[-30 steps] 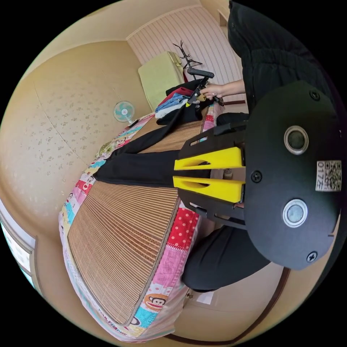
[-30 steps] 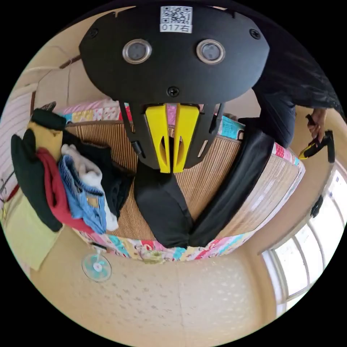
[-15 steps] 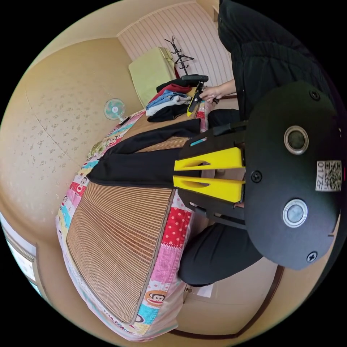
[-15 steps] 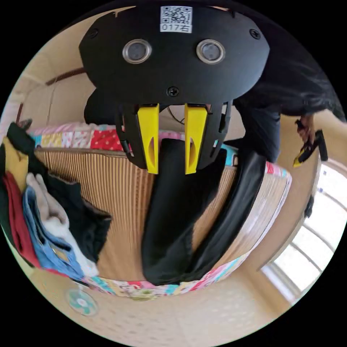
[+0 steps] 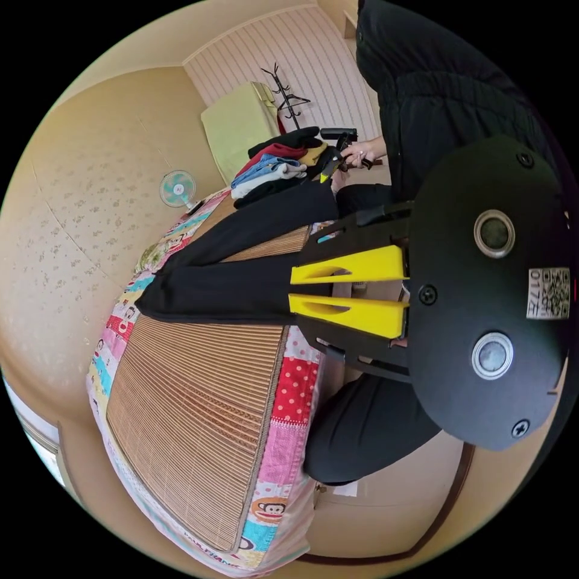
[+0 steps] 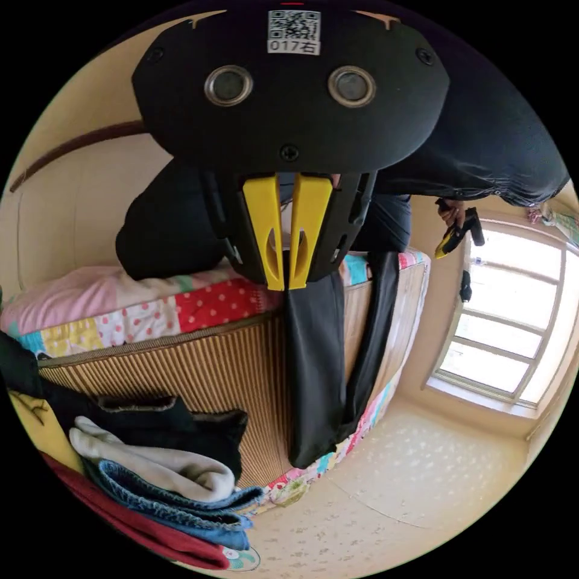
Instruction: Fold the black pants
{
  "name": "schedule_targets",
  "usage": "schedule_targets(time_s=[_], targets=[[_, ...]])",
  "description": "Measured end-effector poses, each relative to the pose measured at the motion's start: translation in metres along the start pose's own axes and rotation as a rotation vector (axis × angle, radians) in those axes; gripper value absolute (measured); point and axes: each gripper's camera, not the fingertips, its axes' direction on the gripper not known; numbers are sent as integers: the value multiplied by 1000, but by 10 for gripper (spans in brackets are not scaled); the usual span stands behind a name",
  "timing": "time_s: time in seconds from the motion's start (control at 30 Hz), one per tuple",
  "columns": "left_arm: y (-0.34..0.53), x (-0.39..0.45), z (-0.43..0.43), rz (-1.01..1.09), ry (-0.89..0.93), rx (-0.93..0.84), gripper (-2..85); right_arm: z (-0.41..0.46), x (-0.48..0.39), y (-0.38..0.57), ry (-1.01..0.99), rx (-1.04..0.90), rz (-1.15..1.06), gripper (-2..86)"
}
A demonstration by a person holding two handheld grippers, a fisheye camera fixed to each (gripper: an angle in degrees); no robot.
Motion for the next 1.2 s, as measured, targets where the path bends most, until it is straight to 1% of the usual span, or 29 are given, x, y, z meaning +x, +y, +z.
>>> schedule_targets(time_s=[0.07,0.13,0.2,0.27,0.33,0.4,0.47,0.5,0.53,0.57,0.6,0.63,0.7,0.73,0.77,0.8,0.83,0.9,0.93,1.0,1.03,1.1,1.2], targets=[[-8,1,9,18,29,-50,58,3,3,11,5,-24,15,21],[-25,13,21,55,88,-85,77,-1,-14,24,18,-2,-36,20],[-42,32,32,108,139,-93,85,-8,-56,40,-12,58,-174,21],[-64,58,50,174,206,-136,107,-9,-88,47,-66,89,-252,21],[-91,100,85,266,331,-243,138,-5,-116,51,-125,106,-310,22],[-106,131,113,318,411,-332,151,4,-150,57,-187,109,-405,23],[-113,157,143,360,431,-441,156,19,-168,59,-220,63,-464,24],[-112,170,163,396,405,-516,152,29,-176,60,-239,36,-481,26],[-108,177,180,421,342,-559,119,33,-178,61,-242,29,-483,26],[-105,177,185,426,300,-562,103,41,-179,63,-213,14,-496,28],[-99,173,189,428,204,-522,49,49,-179,63,-159,-34,-571,30],[-93,167,189,445,199,-487,19,54,-178,62,-131,-76,-620,32],[-86,152,188,416,216,-468,9,64,-162,43,-62,-223,-722,46],[-84,141,184,395,254,-445,4,63,-157,33,-61,-245,-723,51],[-84,135,182,385,278,-436,3,58,-148,8,-80,-280,-714,72],[-84,124,177,359,311,-420,1,51,-141,-27,-88,-275,-681,88],[-86,113,172,339,349,-401,-1,47,-138,-47,-84,-256,-665,93],[-88,97,164,304,413,-356,-3,44,-120,-139,-31,-154,-534,124],[-88,86,162,273,447,-340,-5,46,-113,-164,-31,-136,-489,133],[-87,71,163,228,490,-340,-6,69,-80,-263,-90,-79,-274,159],[-88,61,164,205,522,-345,-6,76,-71,-283,-107,-65,-225,164],[-91,47,165,171,587,-343,-7,110,-36,-350,-108,-37,-16,169],[-97,26,163,163,657,-338,-8,143,-7,-391,-147,33,169,147]])
